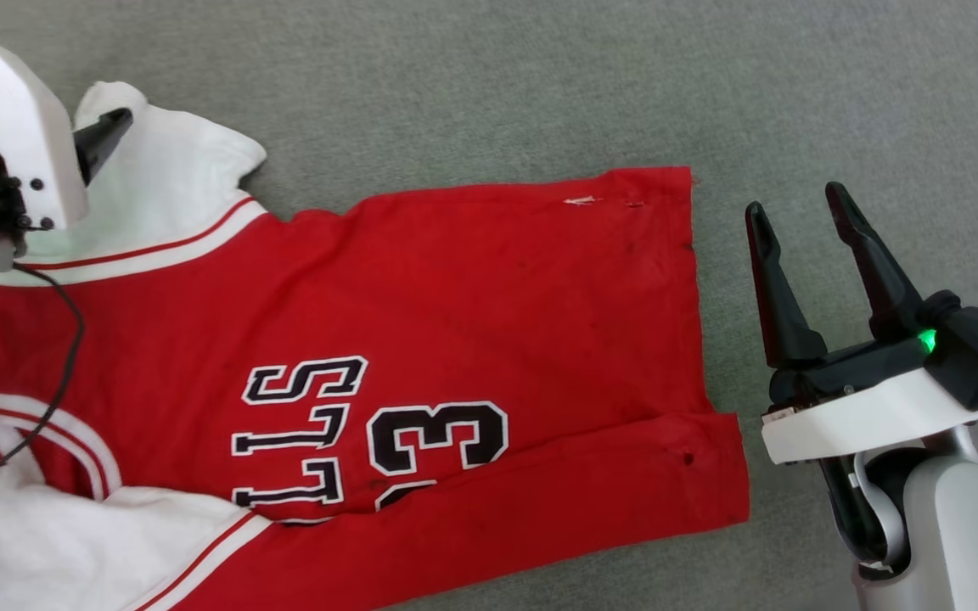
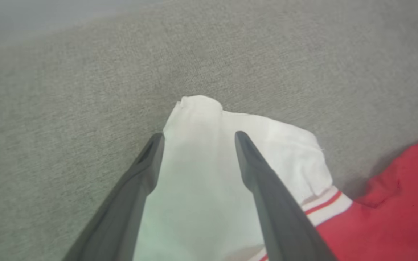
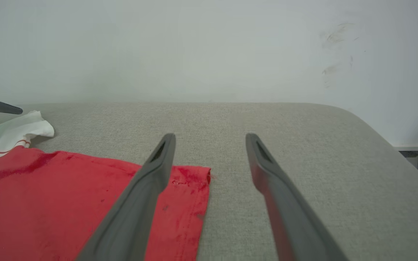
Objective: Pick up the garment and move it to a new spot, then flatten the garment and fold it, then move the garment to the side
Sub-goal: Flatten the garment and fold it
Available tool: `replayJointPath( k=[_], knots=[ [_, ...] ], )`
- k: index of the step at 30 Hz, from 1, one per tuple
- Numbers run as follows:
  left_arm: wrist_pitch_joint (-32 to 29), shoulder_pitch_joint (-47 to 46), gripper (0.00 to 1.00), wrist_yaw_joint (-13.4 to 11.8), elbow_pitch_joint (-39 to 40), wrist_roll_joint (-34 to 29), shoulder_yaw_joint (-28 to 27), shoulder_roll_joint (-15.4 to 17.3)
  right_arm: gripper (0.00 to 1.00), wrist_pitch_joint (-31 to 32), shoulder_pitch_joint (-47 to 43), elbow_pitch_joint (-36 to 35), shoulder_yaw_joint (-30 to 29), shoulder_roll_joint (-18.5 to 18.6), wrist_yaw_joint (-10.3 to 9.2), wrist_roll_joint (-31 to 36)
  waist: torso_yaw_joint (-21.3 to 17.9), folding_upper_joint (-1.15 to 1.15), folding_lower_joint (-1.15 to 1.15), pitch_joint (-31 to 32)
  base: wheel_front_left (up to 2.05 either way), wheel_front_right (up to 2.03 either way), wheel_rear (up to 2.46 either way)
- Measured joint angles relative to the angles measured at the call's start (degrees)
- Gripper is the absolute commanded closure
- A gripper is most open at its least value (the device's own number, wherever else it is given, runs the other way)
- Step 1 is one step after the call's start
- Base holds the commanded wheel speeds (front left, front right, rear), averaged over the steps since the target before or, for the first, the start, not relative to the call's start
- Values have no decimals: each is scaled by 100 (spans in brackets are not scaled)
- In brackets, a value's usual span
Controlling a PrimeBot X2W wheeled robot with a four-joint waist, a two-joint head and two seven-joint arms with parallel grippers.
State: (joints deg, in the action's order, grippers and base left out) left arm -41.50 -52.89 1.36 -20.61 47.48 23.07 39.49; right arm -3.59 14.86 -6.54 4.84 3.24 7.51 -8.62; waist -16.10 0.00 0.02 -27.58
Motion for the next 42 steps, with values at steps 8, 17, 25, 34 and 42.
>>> replayJointPath(
  k=[8,17,25,34,42],
  knots=[
    [-999,-339,0,-89,-268,-83,246,339,0,7,8,75,151,-22,0,-174,-289,0,-1,-366,0,0,0],
    [-957,-344,100,-235,-521,-35,291,138,0,346,17,203,264,-23,-1,-495,-351,0,-2,-411,0,0,0],
    [141,-146,100,-240,-676,-234,285,-249,0,1558,293,446,99,204,-1,-945,-26,0,-1,-173,0,0,0],
    [871,-234,100,-178,-107,-439,380,-573,0,3847,1038,866,-25,837,-1,-1437,632,0,-1,-76,0,0,0],
    [1099,-125,100,-212,800,-506,422,-595,0,4907,1767,1305,-249,1134,-1,-1394,1182,0,-1,-360,0,0,0]
  ],
)
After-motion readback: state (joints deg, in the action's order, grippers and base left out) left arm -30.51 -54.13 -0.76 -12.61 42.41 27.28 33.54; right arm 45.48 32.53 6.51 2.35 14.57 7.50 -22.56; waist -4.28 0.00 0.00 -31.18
